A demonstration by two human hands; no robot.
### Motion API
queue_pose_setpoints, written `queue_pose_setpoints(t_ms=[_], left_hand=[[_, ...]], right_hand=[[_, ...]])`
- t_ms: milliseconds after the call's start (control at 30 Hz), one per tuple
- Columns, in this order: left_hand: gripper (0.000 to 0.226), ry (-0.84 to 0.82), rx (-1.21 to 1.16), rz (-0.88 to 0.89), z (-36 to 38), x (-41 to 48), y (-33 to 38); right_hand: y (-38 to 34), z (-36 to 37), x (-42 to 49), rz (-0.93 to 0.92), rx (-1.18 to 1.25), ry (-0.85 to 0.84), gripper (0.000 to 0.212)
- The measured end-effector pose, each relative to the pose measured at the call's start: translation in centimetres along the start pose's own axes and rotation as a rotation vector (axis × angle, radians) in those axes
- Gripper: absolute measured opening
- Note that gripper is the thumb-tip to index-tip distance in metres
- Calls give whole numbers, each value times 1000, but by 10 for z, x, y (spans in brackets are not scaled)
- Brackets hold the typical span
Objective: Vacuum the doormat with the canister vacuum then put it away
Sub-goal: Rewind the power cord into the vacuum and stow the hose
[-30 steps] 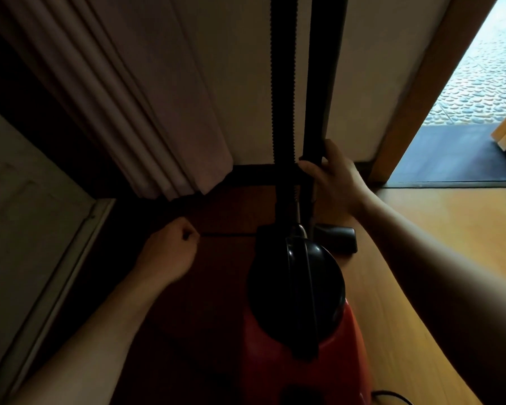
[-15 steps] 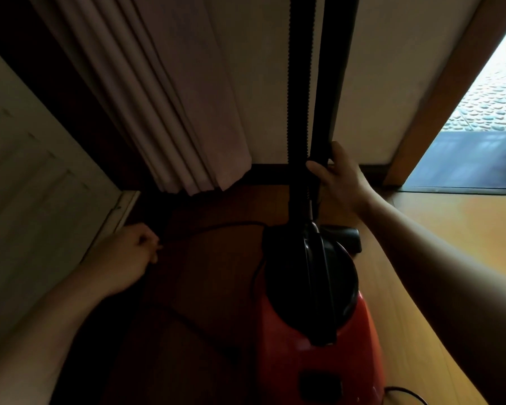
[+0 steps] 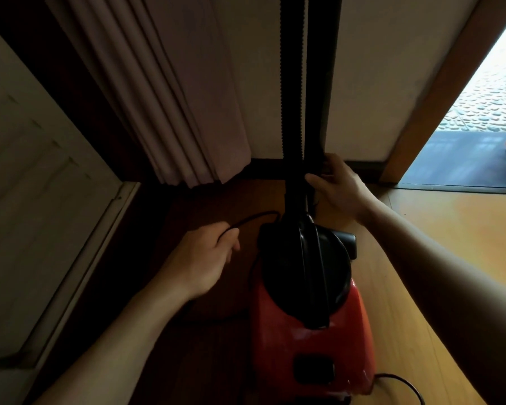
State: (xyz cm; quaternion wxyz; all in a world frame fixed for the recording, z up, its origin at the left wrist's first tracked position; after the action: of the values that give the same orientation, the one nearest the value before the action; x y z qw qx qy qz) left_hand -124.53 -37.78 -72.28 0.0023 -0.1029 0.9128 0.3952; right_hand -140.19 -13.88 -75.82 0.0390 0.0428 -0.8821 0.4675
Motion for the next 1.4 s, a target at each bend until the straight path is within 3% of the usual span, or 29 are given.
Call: queue_pose_setpoints(t_ms=[167,300,433,567,667,733,867,1033,1133,1200,1267,1400], left_hand=[[38,-68,-93,-91,-31,-21,11],[22,-82,-146,-276,-43,-45,9],[46,-51,-160,-407,-42,-82,0],[38,-51,7,-470,-40,-127,-40],[24,-226,276,-439,-33,-156,-75],[16,-332,263,-443,-25,-174,-86],[36,-400,253,-301,-4,-202,-76],[42,-635,267,-303,17,-246,-52],[35,-878,456,-299,35,-269,-51],[34,-987,750,-249,43,-276,-52],[42,-861,886,-173,46,-270,-43],[34,-96,623,168,43,-240,4]], right_hand=[[2,-7,-7,21,-60,-15,53],[-8,-23,-26,3,-127,111,49],[-13,-29,-84,17,-94,128,43],[-15,-16,-136,-76,-166,70,35],[-21,-18,-157,-110,-281,39,34],[-25,-26,-173,-91,-306,49,37],[-25,-37,-230,-78,-409,40,43],[-24,-34,-296,-5,-385,-31,44],[-18,-25,-323,-11,-365,-106,41],[-6,-21,-338,15,-351,-143,37],[9,-18,-347,9,-346,-119,33],[34,-15,-358,70,-328,-64,30]])
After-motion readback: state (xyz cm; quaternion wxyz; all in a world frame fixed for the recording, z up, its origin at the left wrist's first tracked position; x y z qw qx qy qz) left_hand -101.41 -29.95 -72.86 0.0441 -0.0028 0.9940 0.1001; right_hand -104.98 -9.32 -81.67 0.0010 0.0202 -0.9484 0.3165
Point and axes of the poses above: each hand's wrist, its own x-axis towards the middle knuckle, its own z-axis out of the palm, y = z × x, the point moved 3 cm from there along x, towards the middle knuckle, and after that the axes turned 10 degrees about y, right-handed, at the moved point
